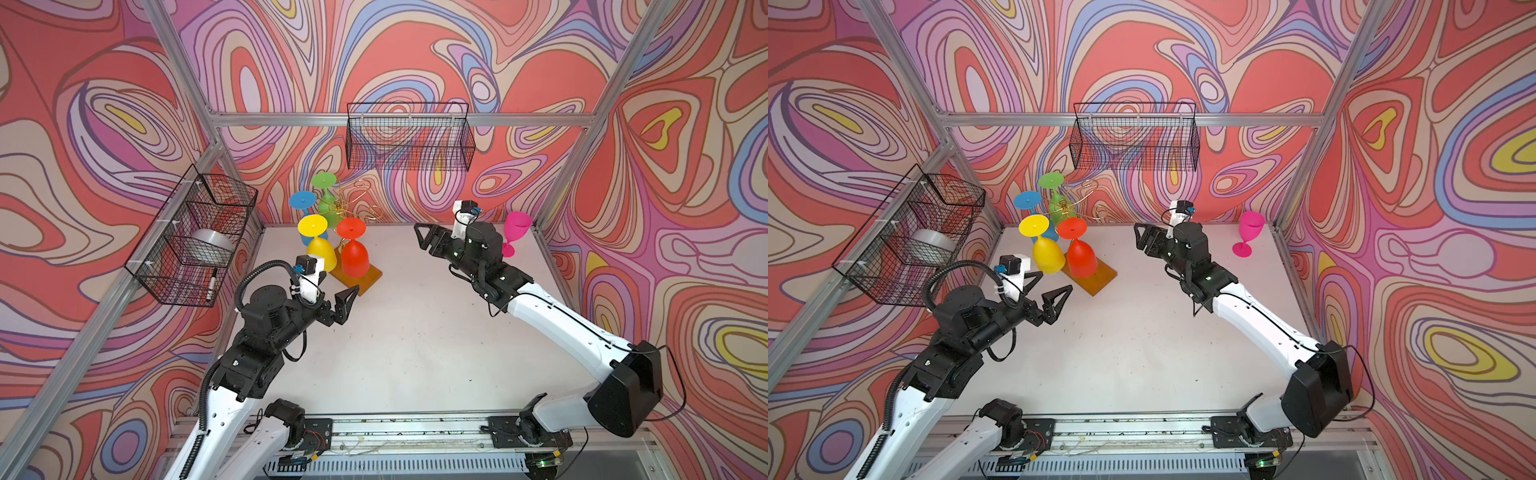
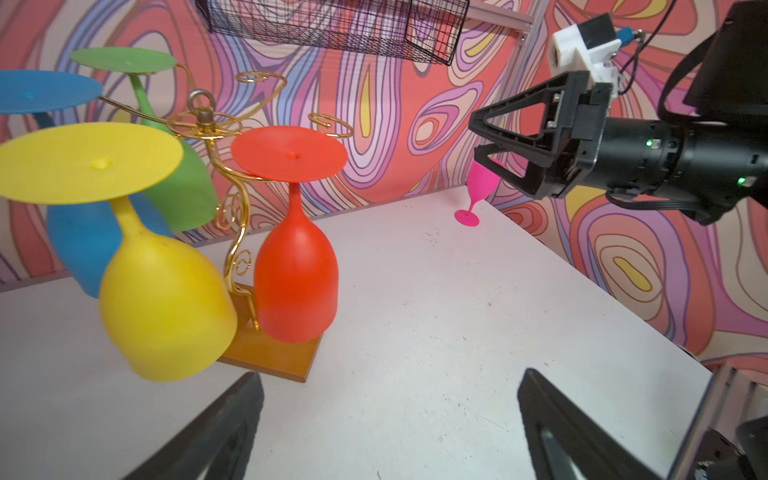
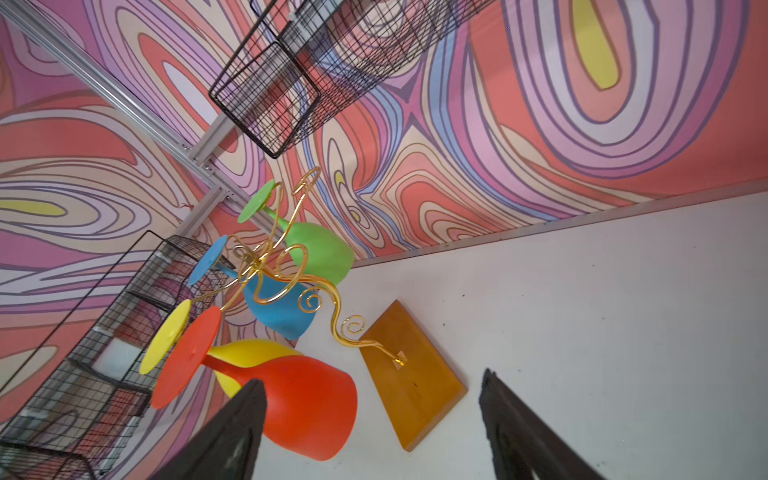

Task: Take the wine glass off the wine glass rack
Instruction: 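Move the open right gripper toward the red glass foot on the rack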

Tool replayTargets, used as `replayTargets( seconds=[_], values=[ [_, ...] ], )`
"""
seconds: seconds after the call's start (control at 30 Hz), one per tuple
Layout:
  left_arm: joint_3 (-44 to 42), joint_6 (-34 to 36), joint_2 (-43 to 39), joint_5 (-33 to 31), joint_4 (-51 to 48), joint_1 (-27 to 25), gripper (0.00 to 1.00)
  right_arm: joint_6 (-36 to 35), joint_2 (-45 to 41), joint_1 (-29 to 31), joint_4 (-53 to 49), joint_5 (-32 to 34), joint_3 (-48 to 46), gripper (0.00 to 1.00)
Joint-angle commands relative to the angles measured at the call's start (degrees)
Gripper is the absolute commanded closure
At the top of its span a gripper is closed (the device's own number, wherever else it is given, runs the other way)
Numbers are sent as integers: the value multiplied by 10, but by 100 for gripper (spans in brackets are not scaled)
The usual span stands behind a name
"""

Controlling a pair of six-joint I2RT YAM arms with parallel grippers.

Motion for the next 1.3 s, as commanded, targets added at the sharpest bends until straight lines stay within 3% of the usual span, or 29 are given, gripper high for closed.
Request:
replayTargets(
  seconds=[0.0, 0.3, 0.7, 0.97, 1.27],
  values=[
    [-11, 15, -16, -73, 3, 2, 5, 55, 0, 7, 37, -28, -6, 16],
    [-17, 10, -22, -156, 5, 3, 5, 176, 43, 25, 107, -94, -3, 26],
    [-7, 7, 5, -145, -8, 3, 5, 308, 110, 48, 178, -139, 36, 50],
    [-7, 5, 9, -135, -10, 4, 5, 364, 167, 63, 204, -158, 87, 59],
    [-6, 2, 13, -127, -12, 4, 5, 379, 217, 80, 188, -178, 149, 65]
  ],
)
